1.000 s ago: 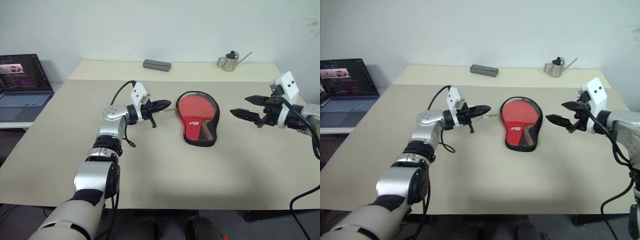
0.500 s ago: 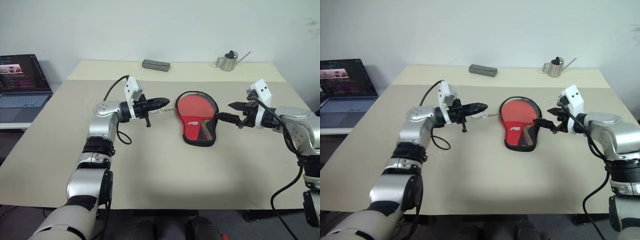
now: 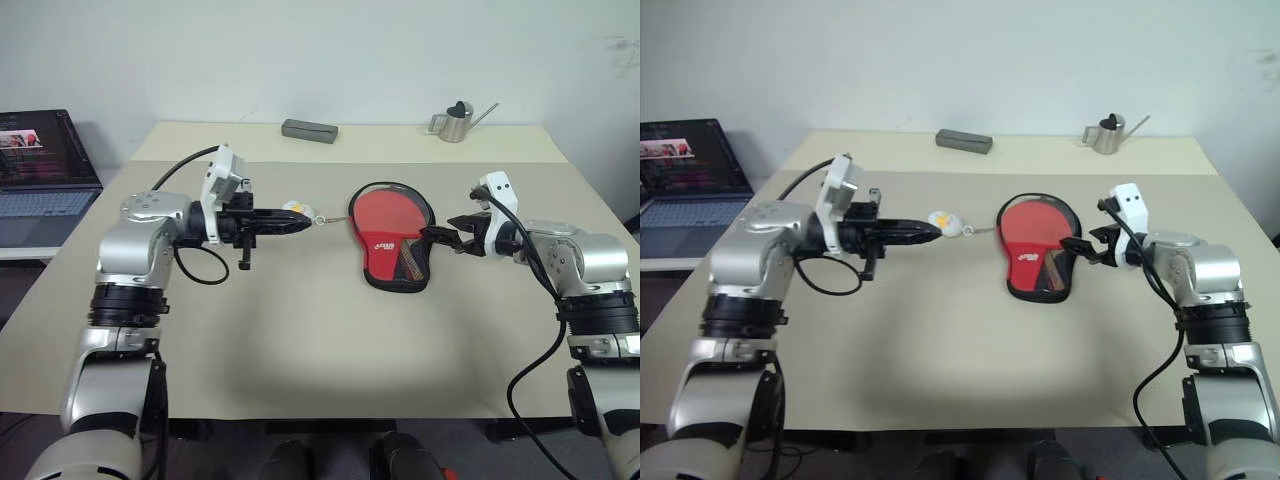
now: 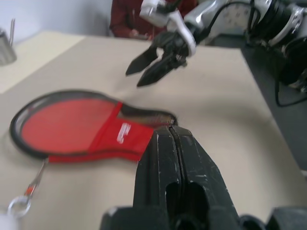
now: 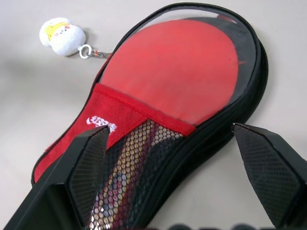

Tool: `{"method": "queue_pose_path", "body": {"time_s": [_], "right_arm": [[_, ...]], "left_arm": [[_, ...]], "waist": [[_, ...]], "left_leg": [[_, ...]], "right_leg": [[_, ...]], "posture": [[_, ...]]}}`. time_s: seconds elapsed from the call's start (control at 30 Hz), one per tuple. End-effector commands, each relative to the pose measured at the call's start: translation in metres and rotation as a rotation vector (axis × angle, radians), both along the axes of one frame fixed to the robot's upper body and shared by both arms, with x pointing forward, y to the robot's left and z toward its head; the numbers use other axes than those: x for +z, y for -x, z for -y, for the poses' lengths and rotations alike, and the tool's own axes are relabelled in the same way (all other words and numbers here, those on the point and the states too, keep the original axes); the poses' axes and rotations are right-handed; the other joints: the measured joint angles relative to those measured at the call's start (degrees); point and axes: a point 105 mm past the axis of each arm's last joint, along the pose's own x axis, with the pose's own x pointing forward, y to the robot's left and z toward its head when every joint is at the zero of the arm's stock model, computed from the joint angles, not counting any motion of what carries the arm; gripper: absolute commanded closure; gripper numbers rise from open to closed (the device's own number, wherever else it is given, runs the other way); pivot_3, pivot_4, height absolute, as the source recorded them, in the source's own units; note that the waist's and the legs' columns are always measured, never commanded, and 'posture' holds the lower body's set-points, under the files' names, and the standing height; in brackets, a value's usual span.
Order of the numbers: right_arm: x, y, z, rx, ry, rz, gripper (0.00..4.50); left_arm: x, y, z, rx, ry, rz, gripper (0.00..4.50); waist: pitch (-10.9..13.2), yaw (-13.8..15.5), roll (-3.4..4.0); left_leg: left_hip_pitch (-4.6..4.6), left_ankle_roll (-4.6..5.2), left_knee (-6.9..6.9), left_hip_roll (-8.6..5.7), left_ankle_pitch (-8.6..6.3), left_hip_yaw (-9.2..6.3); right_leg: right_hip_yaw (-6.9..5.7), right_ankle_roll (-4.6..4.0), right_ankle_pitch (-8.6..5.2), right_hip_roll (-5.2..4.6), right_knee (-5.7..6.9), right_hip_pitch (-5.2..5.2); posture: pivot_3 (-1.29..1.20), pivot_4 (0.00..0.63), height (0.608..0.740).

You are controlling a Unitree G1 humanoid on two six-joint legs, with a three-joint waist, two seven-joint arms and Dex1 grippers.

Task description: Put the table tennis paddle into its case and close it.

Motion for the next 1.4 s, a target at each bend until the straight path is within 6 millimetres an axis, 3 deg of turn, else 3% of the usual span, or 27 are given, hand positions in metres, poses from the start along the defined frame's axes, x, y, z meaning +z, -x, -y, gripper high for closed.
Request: {"method": "queue_pose_path", "body": {"time_s": [0.03,0.27,0.7,1.1,1.2,1.4], "right_arm": [[0.006,-0.005,-0.005,0.001,-0.014,0.010,0.00],[-0.013,-0.018,-0.009,-0.023,0.007,-0.021,0.00],[-0.038,-0.039,0.005,-0.138,0.070,-0.029,0.00],[-0.048,-0.036,-0.006,-0.151,-0.029,-0.159,0.00],[-0.050,-0.034,-0.008,-0.150,-0.035,-0.176,0.59],[-0.052,-0.030,-0.011,-0.147,-0.064,-0.202,2.58]], "left_arm": [[0.005,0.001,-0.010,0.029,-0.058,0.074,4.48],[0.008,0.001,-0.014,0.054,-0.047,0.092,4.48],[0.004,-0.002,-0.014,0.071,-0.054,0.113,4.48],[0.005,-0.004,-0.013,0.072,-0.051,0.125,4.48],[0.004,-0.004,-0.014,0.075,-0.053,0.126,4.50],[0.004,-0.005,-0.014,0.073,-0.053,0.126,4.50]], "waist": [[0.0,0.0,0.00],[0.0,0.1,0.00],[0.0,-0.2,0.00],[0.0,-0.4,0.01],[0.0,-0.4,0.01],[0.0,-0.5,0.01]], "left_leg": [[0.00,0.00,0.00,0.00,0.00,0.00],[-0.01,0.00,0.00,-0.01,0.00,0.01],[0.01,0.00,-0.02,0.00,0.00,0.03],[0.01,0.00,-0.02,0.00,0.00,0.03],[0.02,0.00,-0.02,0.01,0.00,0.02],[0.02,0.00,-0.02,0.01,0.00,0.02]], "right_leg": [[0.00,0.00,0.00,0.00,0.00,0.00],[0.00,0.00,0.00,-0.01,-0.01,-0.01],[0.01,0.00,0.00,-0.01,0.00,-0.01],[0.02,-0.01,0.01,-0.01,0.01,-0.01],[0.02,-0.01,0.01,-0.01,0.01,-0.01],[0.02,-0.01,0.01,-0.01,0.01,-0.01]], "posture": [[0.00,0.150,0.740],[0.00,0.150,0.740],[0.00,0.150,0.740],[0.00,0.150,0.740],[0.00,0.150,0.740],[0.00,0.150,0.740]]}}
